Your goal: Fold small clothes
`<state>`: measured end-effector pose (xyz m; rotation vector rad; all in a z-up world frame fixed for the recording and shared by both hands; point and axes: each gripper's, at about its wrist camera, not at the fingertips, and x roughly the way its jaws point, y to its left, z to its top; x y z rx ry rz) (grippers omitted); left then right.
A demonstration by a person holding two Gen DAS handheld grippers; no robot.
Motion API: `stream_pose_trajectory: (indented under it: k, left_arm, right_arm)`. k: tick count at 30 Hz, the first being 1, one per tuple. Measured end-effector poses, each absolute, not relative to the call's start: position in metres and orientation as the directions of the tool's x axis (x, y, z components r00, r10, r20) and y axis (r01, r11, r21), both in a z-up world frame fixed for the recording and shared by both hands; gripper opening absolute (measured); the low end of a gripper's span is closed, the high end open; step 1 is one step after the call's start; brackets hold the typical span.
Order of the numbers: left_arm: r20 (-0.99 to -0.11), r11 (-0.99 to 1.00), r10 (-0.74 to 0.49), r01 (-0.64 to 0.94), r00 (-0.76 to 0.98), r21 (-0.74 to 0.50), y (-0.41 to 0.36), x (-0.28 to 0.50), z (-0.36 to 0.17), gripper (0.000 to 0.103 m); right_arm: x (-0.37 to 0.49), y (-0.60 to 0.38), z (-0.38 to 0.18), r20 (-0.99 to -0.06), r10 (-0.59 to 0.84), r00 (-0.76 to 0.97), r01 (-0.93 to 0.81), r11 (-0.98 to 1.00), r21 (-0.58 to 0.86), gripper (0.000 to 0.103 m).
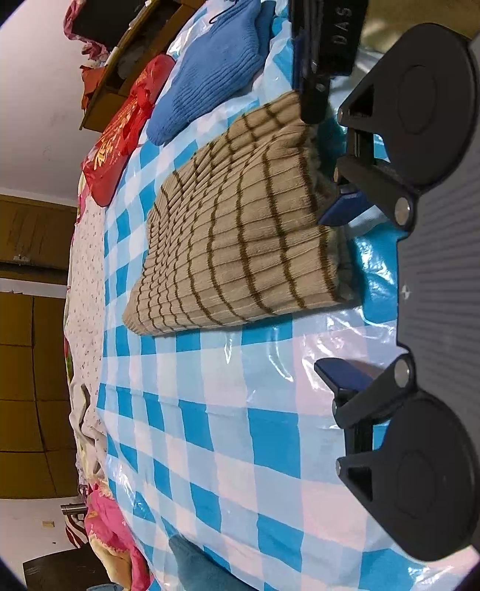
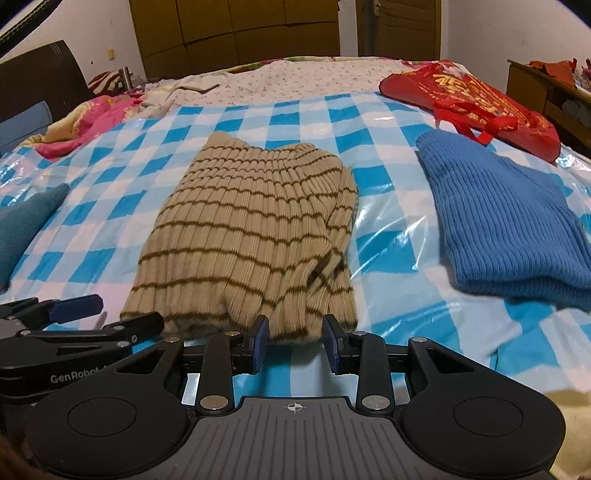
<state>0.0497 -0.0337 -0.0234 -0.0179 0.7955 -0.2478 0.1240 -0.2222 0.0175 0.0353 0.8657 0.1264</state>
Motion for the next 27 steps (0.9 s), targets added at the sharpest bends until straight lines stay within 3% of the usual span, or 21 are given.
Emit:
stream_pose_trajectory:
  k: [14,27]
  left_arm:
    - [-0.708,0.981,-0.161,0.188,0.688,-0.04,-0.039,0.04,-0.024,0.103]
    - [-0.726,0.982,-0.162,0.179,0.668,-0.054,-0.037,0.042,-0.029,0.103]
  right_arm:
    - [0.114,-0.219,0.002,-0.77,0.118,0.627,-0.084,0.993,0.084,0.035]
    - [0.113,-0.217,-0.002,-0.769,0.12,0.628,-0.084,0.993,0.087,0.035]
